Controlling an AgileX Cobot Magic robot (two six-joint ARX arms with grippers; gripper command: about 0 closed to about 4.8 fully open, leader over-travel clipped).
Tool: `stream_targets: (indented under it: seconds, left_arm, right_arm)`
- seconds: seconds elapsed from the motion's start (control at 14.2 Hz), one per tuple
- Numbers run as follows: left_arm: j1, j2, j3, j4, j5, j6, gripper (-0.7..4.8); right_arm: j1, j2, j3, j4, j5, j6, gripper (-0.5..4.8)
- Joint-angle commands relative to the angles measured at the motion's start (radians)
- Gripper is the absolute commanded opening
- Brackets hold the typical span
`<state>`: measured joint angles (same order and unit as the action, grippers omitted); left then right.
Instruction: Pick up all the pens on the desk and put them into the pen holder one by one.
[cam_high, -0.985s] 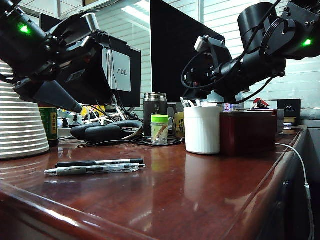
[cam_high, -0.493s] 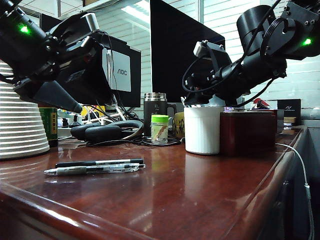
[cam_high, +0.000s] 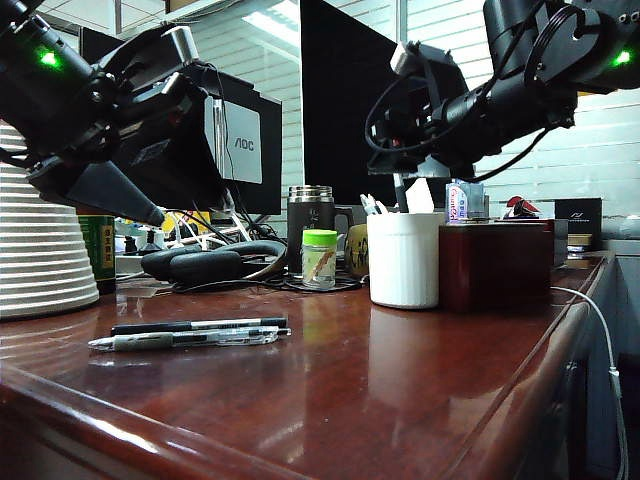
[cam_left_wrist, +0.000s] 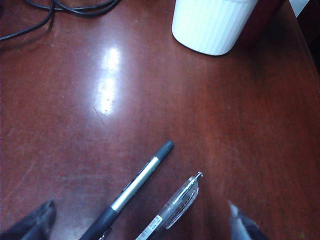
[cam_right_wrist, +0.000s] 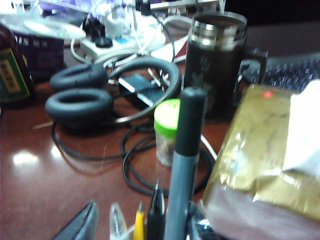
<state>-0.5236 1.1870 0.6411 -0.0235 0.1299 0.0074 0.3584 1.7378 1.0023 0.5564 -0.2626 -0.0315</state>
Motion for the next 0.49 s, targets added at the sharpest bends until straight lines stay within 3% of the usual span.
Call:
stream_targets:
  seconds: [0.07, 0.21, 0.49]
  left_arm:
    - [-0.001, -0.001, 0.003, 0.002, 0.005, 0.003, 4.79]
    - [-0.001, -0.001, 0.003, 0.002, 0.005, 0.003, 4.79]
    - [-0.001, -0.001, 0.003, 0.002, 0.005, 0.003, 4.79]
  right_arm:
    - [0.001, 0.018, -0.001, -0.094, 0.002, -0.004, 2.38]
    - [0.001, 0.032, -0.001, -0.118, 0.002, -0.008, 2.38]
    - [0.001, -0.038, 0.000, 0.023, -0.002, -0.008, 2.38]
